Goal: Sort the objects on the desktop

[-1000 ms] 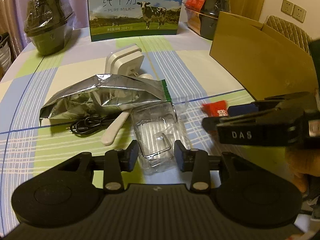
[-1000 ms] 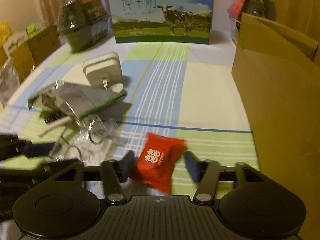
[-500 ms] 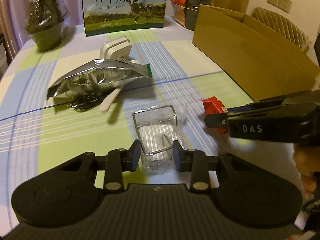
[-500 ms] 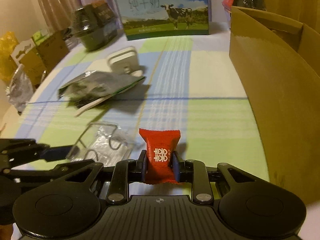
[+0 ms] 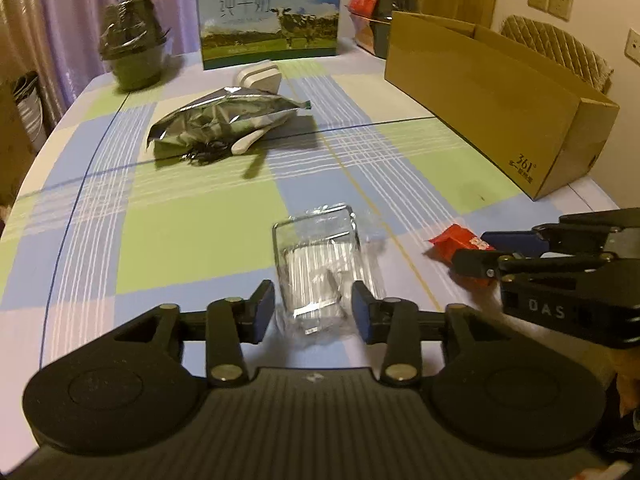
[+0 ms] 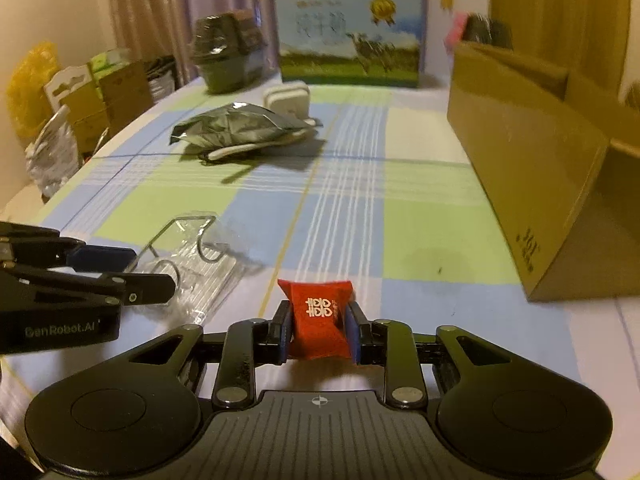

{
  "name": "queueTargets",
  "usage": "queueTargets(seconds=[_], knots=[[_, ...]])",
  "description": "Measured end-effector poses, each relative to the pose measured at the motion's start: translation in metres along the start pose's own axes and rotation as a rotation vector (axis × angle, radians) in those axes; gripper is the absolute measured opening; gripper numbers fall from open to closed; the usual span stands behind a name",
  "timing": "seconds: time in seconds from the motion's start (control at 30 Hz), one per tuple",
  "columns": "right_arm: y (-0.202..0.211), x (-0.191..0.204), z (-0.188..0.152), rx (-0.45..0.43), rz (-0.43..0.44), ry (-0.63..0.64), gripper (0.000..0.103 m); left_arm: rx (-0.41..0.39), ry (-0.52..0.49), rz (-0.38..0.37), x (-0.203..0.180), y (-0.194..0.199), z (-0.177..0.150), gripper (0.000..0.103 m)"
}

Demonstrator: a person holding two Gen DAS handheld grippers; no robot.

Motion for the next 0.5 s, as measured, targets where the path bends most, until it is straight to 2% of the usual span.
queueTargets(seconds=[0.07, 0.13, 0.5], knots=[[0.001, -0.002, -0.006, -0.005, -0.019, 0.006, 0.036, -0.012, 0.012, 0.004, 0.001, 0.001, -0.002, 0.048], [0.000, -0.003, -0.010, 0.003, -0.013, -0.019, 0.052, -0.014, 0.011, 0.001, -0.001, -0.001, 0.000, 0.053], [-0.006, 0.001, -0.018, -0.011, -0.019, 0.002, 0.054, -0.013, 0.033, -0.006, -0.005, -0.012, -0.002, 0.056]])
Point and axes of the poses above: each gripper's, at about its wrist camera, not at the fingertips, and y roughly against the way its jaws point, x to its left, z to its top, the point moved 8 cm from there along -y, roughly the way its jaws point, and after that the axes turned 9 degrees about y, right-handed, at the moved point
